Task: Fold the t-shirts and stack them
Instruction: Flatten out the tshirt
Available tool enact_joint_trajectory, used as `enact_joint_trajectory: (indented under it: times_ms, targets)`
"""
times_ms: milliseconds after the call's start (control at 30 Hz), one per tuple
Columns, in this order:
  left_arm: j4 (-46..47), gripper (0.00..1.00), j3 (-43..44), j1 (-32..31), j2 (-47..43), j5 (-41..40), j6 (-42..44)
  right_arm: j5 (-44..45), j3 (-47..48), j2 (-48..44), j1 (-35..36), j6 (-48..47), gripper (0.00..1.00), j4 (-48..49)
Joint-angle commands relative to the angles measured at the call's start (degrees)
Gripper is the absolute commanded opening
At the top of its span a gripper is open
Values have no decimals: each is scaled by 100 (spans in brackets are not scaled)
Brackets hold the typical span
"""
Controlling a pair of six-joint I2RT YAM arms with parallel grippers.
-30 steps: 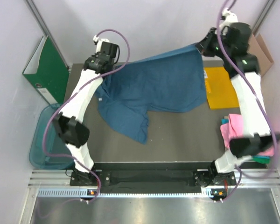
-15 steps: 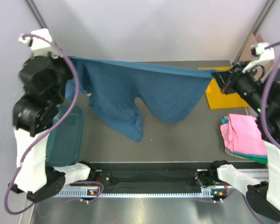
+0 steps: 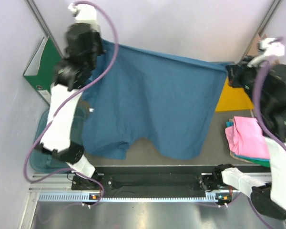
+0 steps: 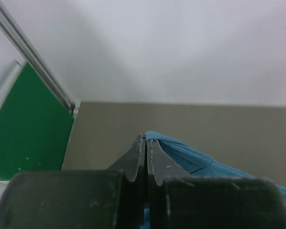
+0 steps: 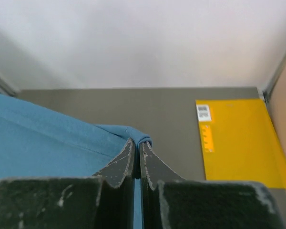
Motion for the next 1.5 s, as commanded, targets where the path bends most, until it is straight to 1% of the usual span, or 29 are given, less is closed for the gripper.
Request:
enact_joint_trajectory:
  times_ms: [0,33,67,100,133,167,200,233,267,300,333,367,400,433,467,500,533,600,633,667,700,767,833,933,1100,1200,1300,1400,1467]
  targets:
    - [327,0,-626,651,703,318,65,760,-1135,900,-99,-297,0,1217]
    - [336,0,-722,878,1035,694,55,716,-1357,1032,-186,-219,0,1457]
    - [345,0,-775,976,1230,785,28,628,-1594,1199,-239,-175,0,1729]
    - [389,0,-811,1047,1441,882,2,453,-1945,1627,-292,-122,0,2245]
    - [389,0,-785,1178,1904,1039,11,356,-2035,1910,-397,9,0,2468]
    - [407,0,-706,1214,2144,1076,-15,207,-2053,2226,-459,71,0,2818]
    - [424,0,-610,1241,2381,1146,-16,23,-2054,2873,-477,98,0,3022]
    - [381,0,-461,1276,2905,1155,-16,-66,-1958,3254,-529,159,0,3145]
    - [346,0,-77,1276,3172,1120,-7,-128,-1818,3614,-538,151,0,3338]
    - [319,0,153,1276,3444,1129,37,-224,-1407,4375,-573,177,0,3349]
    - [284,0,399,1276,3951,1129,46,-312,-1107,4774,-591,204,0,3297]
    - [275,0,846,1276,4174,1129,37,-348,-782,5135,-600,221,0,3113]
    - [284,0,1015,1276,4385,1190,-15,-357,-48,5826,-617,239,0,2946]
    - [327,1,1122,1267,4648,1260,-51,-374,281,6111,-626,265,0,2840]
    - [493,7,1105,1267,4703,1409,-86,-366,571,6349,-635,274,0,2665]
    - [582,42,1035,1267,4721,1654,-190,-235,1009,6673,-679,265,0,2629]
    - [678,62,939,1267,4678,1821,-209,-182,1170,6789,-705,265,0,2593]
    - [951,92,500,1276,4477,1850,-305,-15,1558,7000,-784,257,0,2497]
    - [1039,99,316,1276,4371,1806,-314,21,1654,7045,-819,248,0,2470]
    - [1135,99,-104,1276,4265,1771,-280,91,1742,7063,-863,230,0,2444]
    - [1362,99,-317,1302,4038,1762,-262,178,1769,7089,-925,221,0,2435]
    - [1513,99,-817,1346,3869,1788,-175,267,1778,7098,-1004,169,0,2461]
    - [1628,99,-1012,1373,3790,1640,-104,267,1787,7125,-1118,195,0,2452]
    - [1593,99,-1022,1443,3991,1699,-103,127,1813,7169,-1224,239,0,2470]
    - [1444,93,-618,1452,4500,2244,-288,4,1980,7326,-1233,248,0,2409]
    - [1452,89,-530,1434,4554,2543,-455,-32,1998,7379,-1242,265,0,2408]
    - [1558,87,-539,1399,4580,2789,-622,-32,2042,7458,-1224,274,0,2400]
    - [1584,85,-539,1390,4633,3210,-815,179,2095,7485,-1250,231,0,2303]
    - [1567,84,-556,1382,4642,3343,-1025,485,2086,7433,-1312,195,0,2233]
